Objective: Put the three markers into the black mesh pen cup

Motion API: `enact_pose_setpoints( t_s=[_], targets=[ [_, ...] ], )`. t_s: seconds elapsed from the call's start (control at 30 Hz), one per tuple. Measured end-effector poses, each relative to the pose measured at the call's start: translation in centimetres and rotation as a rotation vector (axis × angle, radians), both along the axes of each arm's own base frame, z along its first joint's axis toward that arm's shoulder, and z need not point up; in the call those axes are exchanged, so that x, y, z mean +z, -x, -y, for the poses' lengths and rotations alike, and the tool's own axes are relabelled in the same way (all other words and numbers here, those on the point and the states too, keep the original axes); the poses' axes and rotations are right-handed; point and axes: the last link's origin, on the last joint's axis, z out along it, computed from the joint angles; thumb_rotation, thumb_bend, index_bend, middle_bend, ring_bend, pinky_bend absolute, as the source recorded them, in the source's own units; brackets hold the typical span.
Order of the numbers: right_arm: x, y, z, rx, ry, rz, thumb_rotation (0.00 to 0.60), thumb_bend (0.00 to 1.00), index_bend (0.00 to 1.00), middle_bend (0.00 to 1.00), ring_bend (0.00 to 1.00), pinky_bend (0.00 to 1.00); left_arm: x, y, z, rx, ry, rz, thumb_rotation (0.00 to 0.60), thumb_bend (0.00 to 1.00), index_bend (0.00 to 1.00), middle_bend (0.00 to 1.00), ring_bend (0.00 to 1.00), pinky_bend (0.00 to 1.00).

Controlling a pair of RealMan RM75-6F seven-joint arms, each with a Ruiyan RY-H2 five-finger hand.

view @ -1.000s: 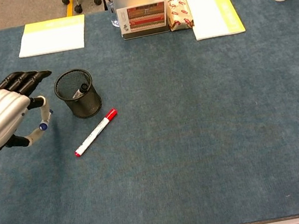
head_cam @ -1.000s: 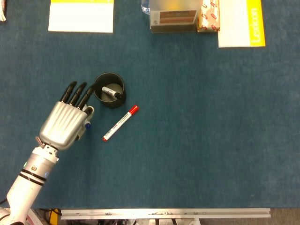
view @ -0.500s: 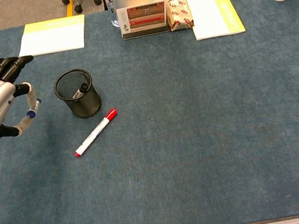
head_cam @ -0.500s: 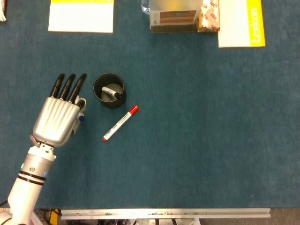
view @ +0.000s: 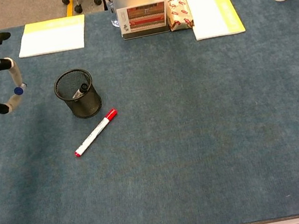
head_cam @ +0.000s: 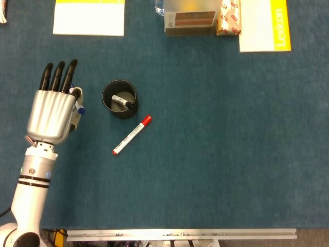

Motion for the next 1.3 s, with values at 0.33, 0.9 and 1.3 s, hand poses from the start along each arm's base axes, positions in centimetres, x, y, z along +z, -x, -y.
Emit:
enact_pose_setpoints(
  t_s=[0.33,0.9,1.3],
  targets=[
    [-0.1,0.2,0.1,-0.007,-0.005,-0.003,0.6,0.0,0.1,0.2,0.11,0.41,0.9,-1.4,-0.8,0.012,-0.059,0.082,0.6,0.31,0.58,0.0,0.0,0.07],
    [-0.2,0.4,0.2,-0.016,-0.007,-0.006,0.6,0.0,0.1,0.2,0.11,0.41,2.1,-2.6,-2.4,0.105,-0.123,0.266,0.6,0.31,0.59,0.01,0.0,0.07],
    [-0.3,0.0,0.3,0.004,0.003,0.01,0.6,0.0,0.1,0.2,0.11,0.41,2.8,-3.2,-3.1,0.198,-0.127,0.327,0.6,0.31,0.6,0.02,0.0,0.07]
  ],
)
